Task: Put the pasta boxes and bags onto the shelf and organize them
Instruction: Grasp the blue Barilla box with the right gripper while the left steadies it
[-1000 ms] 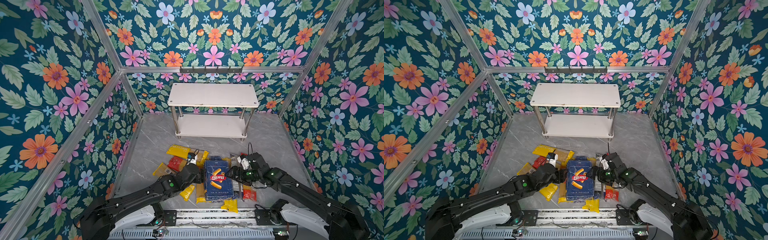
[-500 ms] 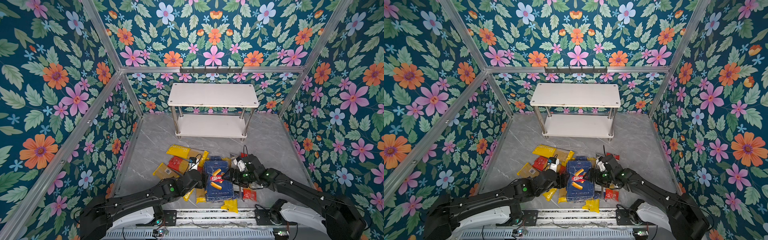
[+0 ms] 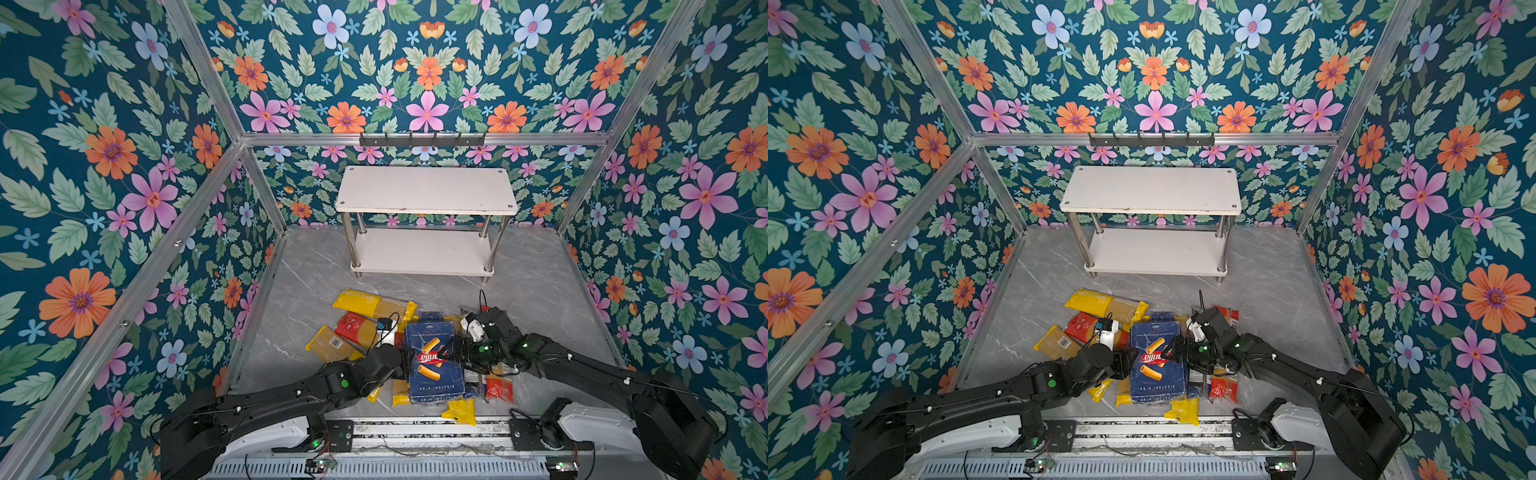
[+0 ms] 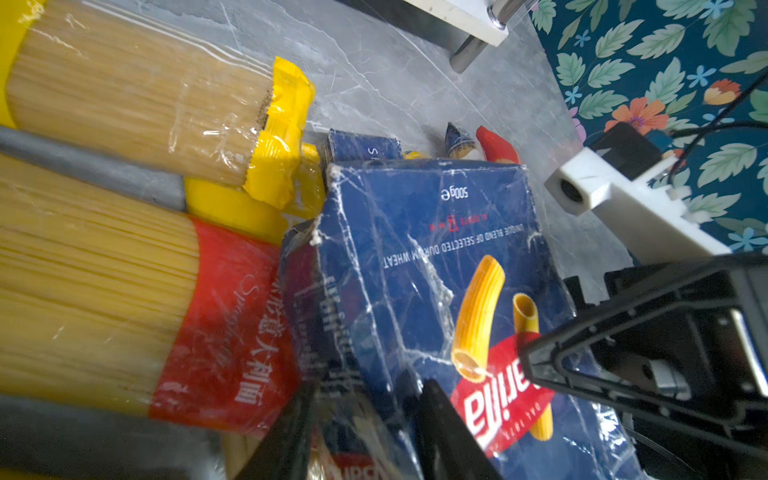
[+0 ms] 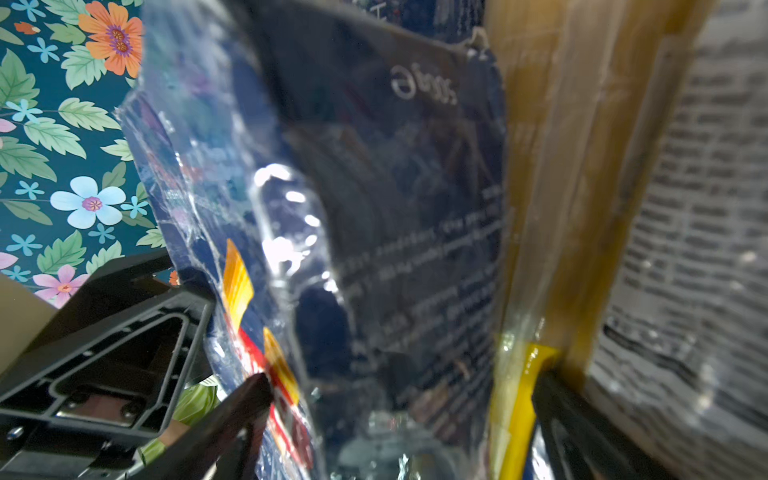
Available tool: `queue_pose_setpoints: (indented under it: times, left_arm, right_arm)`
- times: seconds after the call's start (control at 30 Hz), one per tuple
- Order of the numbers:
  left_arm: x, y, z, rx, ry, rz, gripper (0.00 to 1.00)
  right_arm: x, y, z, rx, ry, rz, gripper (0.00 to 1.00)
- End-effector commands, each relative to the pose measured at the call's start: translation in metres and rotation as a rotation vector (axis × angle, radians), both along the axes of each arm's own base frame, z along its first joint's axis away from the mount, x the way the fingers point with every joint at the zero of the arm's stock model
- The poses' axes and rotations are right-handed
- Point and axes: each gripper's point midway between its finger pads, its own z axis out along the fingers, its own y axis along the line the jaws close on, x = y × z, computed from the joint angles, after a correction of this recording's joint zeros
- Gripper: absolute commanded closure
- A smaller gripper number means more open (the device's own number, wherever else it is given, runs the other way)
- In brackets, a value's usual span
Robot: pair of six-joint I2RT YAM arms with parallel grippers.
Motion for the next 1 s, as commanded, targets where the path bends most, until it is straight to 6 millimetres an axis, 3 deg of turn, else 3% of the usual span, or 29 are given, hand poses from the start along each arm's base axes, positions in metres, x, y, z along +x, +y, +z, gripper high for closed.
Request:
queue_pose_setpoints:
  times: [0.0, 0.3, 0.77, 0.97]
  left_arm:
    - [-0.003, 0.025, -0.028, 0.128, 0.032, 0.034, 0.61]
    - [-0.007, 0.030, -0.050, 0.128, 0.064, 0.054, 0.69]
    - [-0.007, 0.036, -0.065, 0.134, 0.090, 0.090, 0.71]
    - [-0.005, 0.039, -0.059, 0.132, 0.079, 0.108, 0.67]
  right_arm:
    - [0.002, 0.004, 0.001, 0.015, -0.008, 0.006, 0.01]
    - [0.004, 0.015, 0.007, 0.096, -0.034, 0.030, 0.01]
    - [0.017, 0.040, 0.013, 0.217, -0.060, 0.070, 0.02]
    - [0.021, 0.046, 0.016, 0.244, -0.062, 0.075, 0.22]
